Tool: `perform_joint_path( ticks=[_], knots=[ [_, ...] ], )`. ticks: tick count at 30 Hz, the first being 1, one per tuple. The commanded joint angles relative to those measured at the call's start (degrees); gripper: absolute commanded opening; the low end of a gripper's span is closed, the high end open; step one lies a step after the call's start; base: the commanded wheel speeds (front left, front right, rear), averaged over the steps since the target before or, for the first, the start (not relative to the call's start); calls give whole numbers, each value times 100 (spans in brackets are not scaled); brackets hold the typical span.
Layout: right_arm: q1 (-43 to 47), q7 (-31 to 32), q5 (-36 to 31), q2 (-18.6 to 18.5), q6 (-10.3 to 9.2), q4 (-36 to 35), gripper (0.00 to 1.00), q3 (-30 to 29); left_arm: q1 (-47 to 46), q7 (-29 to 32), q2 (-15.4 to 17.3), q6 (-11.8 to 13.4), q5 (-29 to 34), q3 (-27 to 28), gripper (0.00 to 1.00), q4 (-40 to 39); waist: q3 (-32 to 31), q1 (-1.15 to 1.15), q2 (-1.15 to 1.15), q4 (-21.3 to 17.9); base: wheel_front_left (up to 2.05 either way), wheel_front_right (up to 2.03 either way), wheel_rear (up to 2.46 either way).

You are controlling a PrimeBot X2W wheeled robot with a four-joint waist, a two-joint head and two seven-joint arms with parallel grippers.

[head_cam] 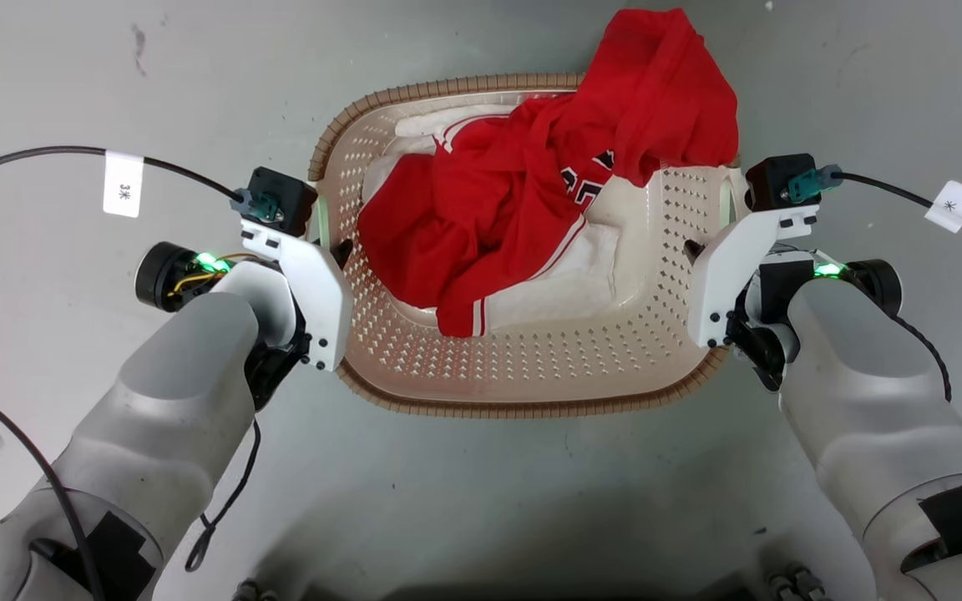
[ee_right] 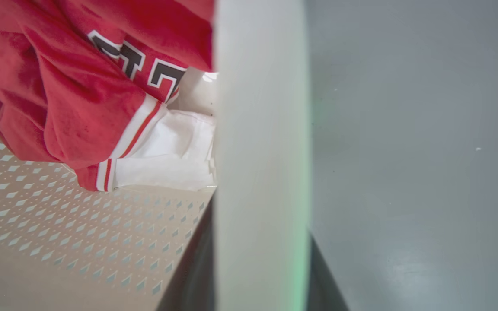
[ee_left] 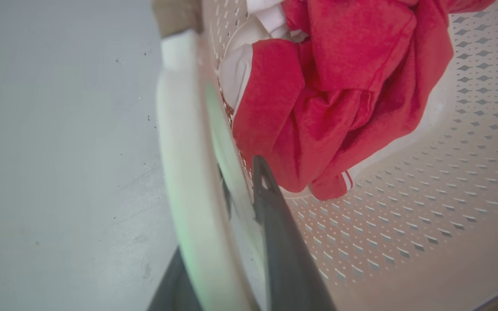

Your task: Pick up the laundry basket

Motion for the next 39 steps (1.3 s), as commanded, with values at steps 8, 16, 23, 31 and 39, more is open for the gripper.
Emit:
perform_joint_path(
  ticks=[8,16,23,31,39],
  knots=[
    [319,916,-94,-105,0,54,0,-60,277,787,450,10,-748,-797,0,-493,-1058,-1,0,-85,0,0,0],
    [616,2504,-257,-153,-1,62,0,-23,729,1860,999,9,-1728,-1360,0,-1001,-2508,-1,0,-209,0,0,0],
    [820,3321,-128,-168,0,67,0,84,958,2200,1228,9,-2100,-1582,0,-1265,-3384,-1,0,-250,0,0,0],
    [1051,3930,176,-183,0,5,0,388,1183,2749,1373,10,-2414,-1709,0,-1472,-4127,-1,0,-265,0,0,0],
    [1472,4589,810,-161,10,-481,0,951,1524,3381,1385,2,-2710,-1776,0,-1635,-4712,-1,0,-283,0,0,0]
  ],
)
